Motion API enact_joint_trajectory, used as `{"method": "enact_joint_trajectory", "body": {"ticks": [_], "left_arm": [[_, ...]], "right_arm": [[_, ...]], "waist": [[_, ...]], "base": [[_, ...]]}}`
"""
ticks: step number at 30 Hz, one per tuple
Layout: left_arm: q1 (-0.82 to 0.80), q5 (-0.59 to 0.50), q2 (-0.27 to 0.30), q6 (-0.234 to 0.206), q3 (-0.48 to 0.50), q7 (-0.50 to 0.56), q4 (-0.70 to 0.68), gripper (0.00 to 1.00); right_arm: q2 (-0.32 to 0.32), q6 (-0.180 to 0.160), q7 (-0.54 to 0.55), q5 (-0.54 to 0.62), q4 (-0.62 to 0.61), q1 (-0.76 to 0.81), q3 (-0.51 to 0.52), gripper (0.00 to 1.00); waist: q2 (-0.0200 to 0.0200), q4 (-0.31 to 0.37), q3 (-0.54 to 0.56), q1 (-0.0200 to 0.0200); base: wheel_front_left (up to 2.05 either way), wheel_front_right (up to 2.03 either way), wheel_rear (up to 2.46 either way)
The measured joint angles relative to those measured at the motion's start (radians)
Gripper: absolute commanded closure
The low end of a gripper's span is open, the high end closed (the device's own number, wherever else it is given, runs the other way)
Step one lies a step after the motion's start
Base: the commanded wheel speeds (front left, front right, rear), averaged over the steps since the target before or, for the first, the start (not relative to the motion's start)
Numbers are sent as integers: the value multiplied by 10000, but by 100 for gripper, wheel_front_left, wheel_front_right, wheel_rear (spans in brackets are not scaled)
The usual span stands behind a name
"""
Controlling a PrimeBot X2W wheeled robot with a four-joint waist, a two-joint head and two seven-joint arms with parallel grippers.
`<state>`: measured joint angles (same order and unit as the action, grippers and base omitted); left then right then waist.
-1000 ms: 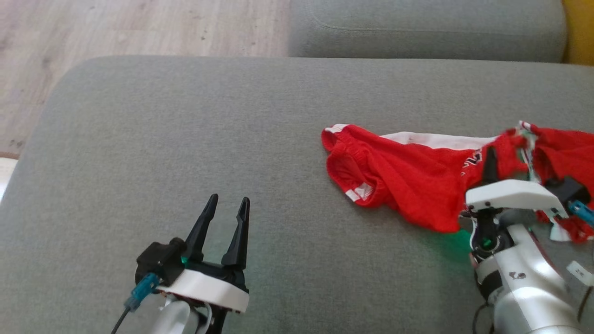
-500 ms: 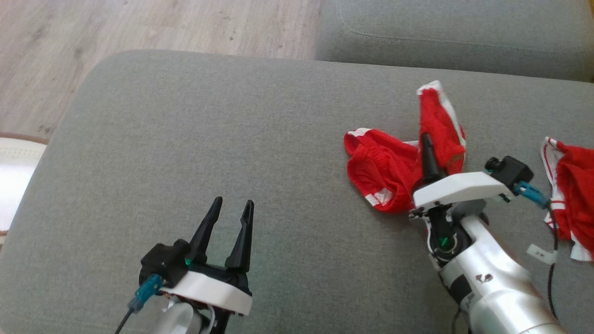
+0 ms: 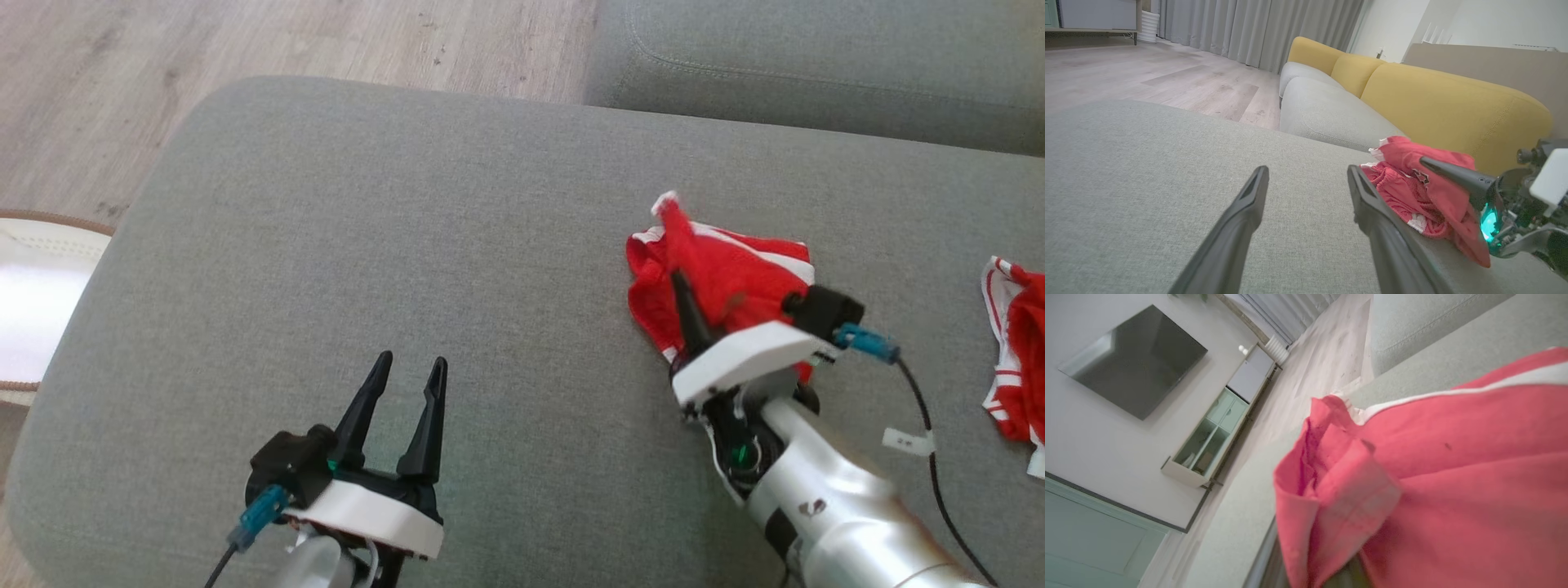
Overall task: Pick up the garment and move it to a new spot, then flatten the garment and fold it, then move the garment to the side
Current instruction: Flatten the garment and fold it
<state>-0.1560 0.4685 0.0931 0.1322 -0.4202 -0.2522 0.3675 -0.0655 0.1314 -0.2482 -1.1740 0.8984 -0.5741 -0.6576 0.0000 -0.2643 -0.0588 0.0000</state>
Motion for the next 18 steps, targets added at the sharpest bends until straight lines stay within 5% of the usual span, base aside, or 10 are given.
{"method": "enact_joint_trajectory", "body": {"ticks": [1, 2, 13, 18], "left_arm": [[2, 0, 0, 0, 2, 0, 17, 0], [5, 0, 0, 0, 2, 0, 29, 0], [238, 0, -2, 0, 88, 0, 38, 0], [239, -2, 8, 0, 334, 0, 4, 0]], "right_arm": [[0, 0, 0, 69, 247, -24, -198, 29], [-2, 0, 0, 144, 445, -36, -382, 0], [-2, 0, 642, 1016, 477, -112, -3590, 0], [0, 0, 458, 1287, 291, -119, -4128, 0]], "waist": [[0, -4, 10, 0], [0, -3, 22, 1], [0, 381, 229, 0], [0, 732, 344, 0]], "base": [[0, 0, 0], [0, 0, 0], [0, 0, 0], [0, 0, 0]]}}
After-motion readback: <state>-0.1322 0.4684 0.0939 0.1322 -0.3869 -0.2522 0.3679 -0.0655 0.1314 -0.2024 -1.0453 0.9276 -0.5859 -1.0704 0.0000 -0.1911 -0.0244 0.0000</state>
